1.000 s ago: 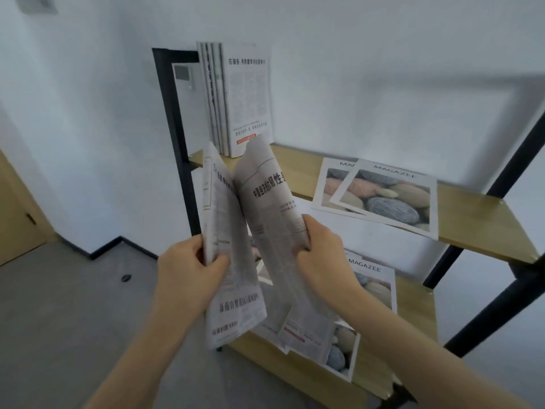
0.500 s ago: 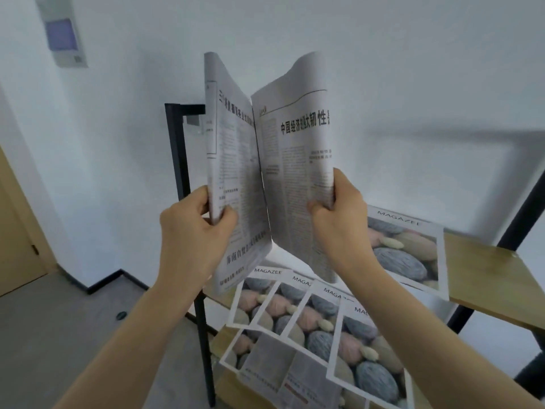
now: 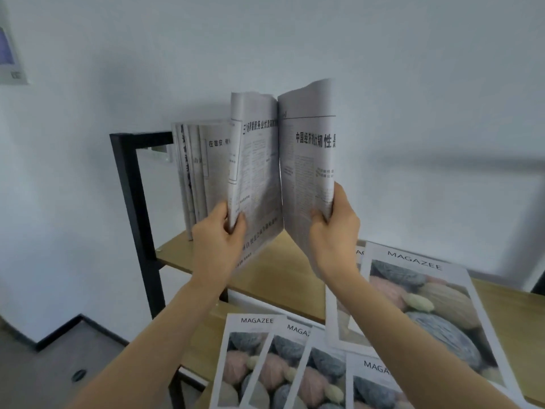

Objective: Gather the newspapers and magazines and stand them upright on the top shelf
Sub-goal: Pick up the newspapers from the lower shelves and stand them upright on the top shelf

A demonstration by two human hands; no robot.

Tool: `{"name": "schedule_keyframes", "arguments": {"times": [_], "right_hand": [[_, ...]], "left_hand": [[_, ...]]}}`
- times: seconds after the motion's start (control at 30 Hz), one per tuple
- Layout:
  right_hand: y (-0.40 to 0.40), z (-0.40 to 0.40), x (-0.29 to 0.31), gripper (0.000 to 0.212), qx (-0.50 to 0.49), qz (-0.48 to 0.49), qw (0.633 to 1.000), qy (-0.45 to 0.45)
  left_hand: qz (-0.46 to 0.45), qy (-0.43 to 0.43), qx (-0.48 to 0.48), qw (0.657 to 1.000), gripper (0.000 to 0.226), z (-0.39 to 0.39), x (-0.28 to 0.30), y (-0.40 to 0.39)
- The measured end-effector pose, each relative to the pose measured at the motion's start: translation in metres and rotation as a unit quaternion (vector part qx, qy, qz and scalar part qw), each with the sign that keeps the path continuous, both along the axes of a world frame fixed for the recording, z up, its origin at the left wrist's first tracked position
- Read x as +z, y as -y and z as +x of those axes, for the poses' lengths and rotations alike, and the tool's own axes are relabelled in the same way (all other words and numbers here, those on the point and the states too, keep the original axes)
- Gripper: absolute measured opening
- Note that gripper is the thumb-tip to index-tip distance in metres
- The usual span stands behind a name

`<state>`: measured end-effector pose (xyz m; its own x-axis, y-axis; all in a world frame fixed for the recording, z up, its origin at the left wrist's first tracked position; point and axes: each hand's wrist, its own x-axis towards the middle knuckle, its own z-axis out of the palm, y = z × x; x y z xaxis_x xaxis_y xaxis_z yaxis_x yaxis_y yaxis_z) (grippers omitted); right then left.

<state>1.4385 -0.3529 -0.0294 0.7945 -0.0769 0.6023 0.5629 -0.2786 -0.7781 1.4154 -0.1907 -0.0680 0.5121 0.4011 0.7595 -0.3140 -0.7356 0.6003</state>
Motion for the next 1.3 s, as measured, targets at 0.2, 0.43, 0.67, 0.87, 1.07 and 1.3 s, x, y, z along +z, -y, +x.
{"name": "schedule_keyframes", "arguments": {"times": [0.2, 0.43, 0.67, 0.87, 1.07, 1.3], "right_hand": [[-0.041, 0.052, -0.015, 0.057, -0.016, -0.003, 1.000, -0.011], [-0.075, 0.086, -0.037, 0.053, -0.021, -0.010, 0.999, -0.038], [-0.093, 0.105, -0.052, 0.051, -0.007, -0.003, 0.999, -0.052], [-0.102, 0.107, -0.055, 0.050, 0.021, 0.021, 0.999, -0.032], [-0.108, 0.104, -0.055, 0.049, 0.031, 0.018, 0.999, -0.029], [-0.139, 0.098, -0.061, 0.057, 0.065, 0.004, 0.997, -0.044]], "left_hand": [[-0.004, 0.015, -0.036, 0.999, 0.010, 0.056, -0.008, -0.031], [-0.016, 0.009, -0.035, 0.999, 0.013, 0.095, -0.041, -0.053], [-0.023, -0.002, -0.052, 0.998, 0.021, 0.121, -0.055, -0.068], [0.218, 0.003, 0.134, 0.967, 0.089, 0.117, -0.043, -0.070], [0.258, 0.079, 0.209, 0.940, 0.086, 0.131, 0.007, -0.101], [0.386, 0.105, 0.160, 0.903, 0.059, 0.150, 0.078, -0.116]]}}
